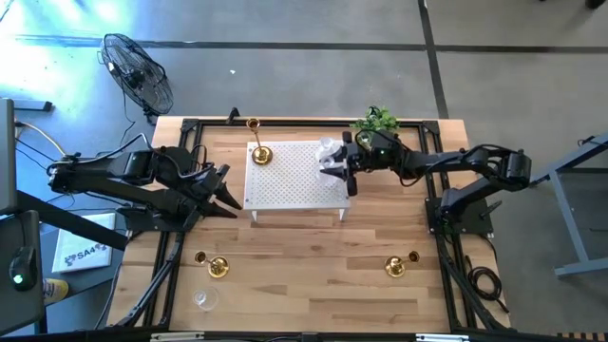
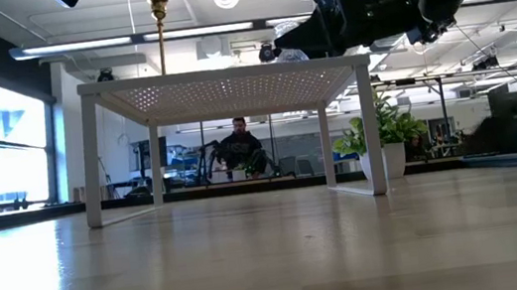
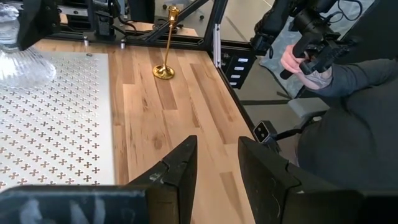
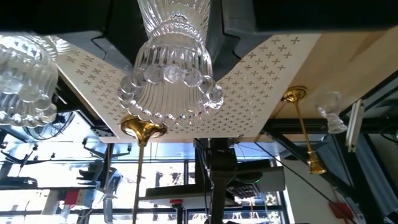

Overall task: Pick & Place candle stick holders
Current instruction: Put the top transparent glass candle holder on the shelf aligned with the other transparent glass candle holder

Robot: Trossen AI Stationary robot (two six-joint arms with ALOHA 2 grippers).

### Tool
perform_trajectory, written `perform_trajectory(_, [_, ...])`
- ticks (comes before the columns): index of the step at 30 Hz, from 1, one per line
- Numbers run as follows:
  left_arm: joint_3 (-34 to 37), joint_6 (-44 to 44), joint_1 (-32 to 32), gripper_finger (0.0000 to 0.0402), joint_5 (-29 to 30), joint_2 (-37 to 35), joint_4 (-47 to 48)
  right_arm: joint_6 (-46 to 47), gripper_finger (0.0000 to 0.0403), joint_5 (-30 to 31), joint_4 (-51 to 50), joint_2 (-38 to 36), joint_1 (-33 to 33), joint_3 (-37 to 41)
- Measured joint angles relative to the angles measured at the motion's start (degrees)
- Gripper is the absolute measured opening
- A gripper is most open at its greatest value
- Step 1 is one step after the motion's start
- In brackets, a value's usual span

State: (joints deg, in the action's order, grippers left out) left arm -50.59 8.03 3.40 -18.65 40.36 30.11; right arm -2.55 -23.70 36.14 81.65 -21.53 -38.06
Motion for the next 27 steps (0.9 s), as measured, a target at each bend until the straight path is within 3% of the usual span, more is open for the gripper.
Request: perform_trajectory(27, [0.0, 0.0, 0.0, 0.0113, -0.3, 0.0, 0.0, 1.0, 0.0116, -0.3, 0.1, 0.0, -1.7, 0.0])
